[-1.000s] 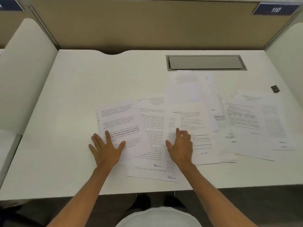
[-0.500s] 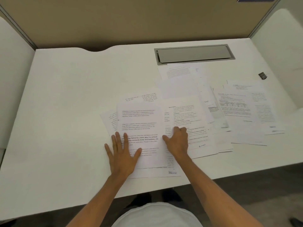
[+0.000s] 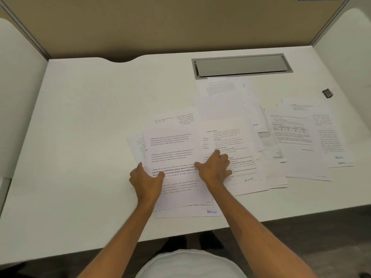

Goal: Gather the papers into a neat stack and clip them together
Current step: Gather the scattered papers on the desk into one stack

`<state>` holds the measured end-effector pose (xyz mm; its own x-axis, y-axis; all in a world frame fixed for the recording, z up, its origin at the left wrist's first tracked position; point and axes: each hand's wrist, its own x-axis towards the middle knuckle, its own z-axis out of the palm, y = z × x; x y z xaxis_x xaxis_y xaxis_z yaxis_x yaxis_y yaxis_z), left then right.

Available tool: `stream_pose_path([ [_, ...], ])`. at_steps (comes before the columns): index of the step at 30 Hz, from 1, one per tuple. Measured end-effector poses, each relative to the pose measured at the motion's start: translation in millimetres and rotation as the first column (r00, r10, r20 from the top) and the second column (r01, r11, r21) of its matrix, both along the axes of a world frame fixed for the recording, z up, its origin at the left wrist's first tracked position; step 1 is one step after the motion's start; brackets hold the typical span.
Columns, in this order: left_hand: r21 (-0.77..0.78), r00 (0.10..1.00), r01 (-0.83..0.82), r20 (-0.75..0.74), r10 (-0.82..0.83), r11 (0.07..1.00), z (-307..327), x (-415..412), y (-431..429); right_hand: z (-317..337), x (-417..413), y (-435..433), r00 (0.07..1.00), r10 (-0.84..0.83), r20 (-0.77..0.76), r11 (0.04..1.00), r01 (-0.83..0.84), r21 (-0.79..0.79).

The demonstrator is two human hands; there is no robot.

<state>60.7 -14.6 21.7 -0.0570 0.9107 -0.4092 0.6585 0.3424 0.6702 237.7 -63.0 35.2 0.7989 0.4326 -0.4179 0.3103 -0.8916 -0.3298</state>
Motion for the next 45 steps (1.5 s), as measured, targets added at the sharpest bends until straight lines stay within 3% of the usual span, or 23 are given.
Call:
stream_pose_path([
  [4,-0.184,0.946,-0.224,0.194,0.258,0.957,10.4,0.3,19.7,-1.5,6.1,8.6,0.997,-0.043,-0.068,0.999,0.044,0.011],
  [9,-0.346,0.898,-0.202,0.308,0.315,0.916,9.2,-5.2,32.3,-3.7,5.4,15.0,0.997,-0.005,-0.072,0.999,0.008,0.045],
  [12,-0.328,0.898,-0.153,0.347,0.269,0.932,9.3,-5.9,33.9,-3.9,2.1,14.2,0.997,0.067,-0.044,0.996,-0.064,0.062],
  [19,-0.147,0.948,-0.107,0.282,0.145,0.983,10.1,-8.7,31.4,-6.3,-6.9,7.6,0.971,0.233,-0.061,0.960,-0.220,0.173],
  [21,-0.132,0.955,-0.136,0.245,0.165,0.982,9.3,-9.2,32.0,-5.4,-6.8,0.7,0.975,0.221,-0.038,0.956,-0.209,0.205],
  [24,-0.109,0.971,-0.149,0.173,0.166,0.983,7.3,-11.6,31.2,-0.8,-1.8,-8.0,0.997,0.074,-0.014,0.978,-0.070,0.197],
  [31,-0.111,0.986,-0.004,0.166,0.023,0.994,3.4,-10.0,24.5,3.8,9.9,0.4,0.981,-0.086,-0.175,0.980,0.114,0.161],
  [36,-0.109,0.982,0.014,0.191,0.007,0.994,0.3,-8.4,21.2,1.6,22.0,6.6,0.916,-0.150,-0.372,0.948,0.239,0.208],
  [39,-0.133,0.976,0.031,0.218,-0.002,0.991,-0.6,-7.7,20.4,-5.5,25.4,6.0,0.862,-0.100,-0.497,0.938,0.249,0.242],
  [45,-0.159,0.969,0.054,0.245,-0.014,0.986,-1.2,-9.7,22.9,-1.6,30.4,2.1,0.805,0.048,-0.592,0.917,0.199,0.345],
])
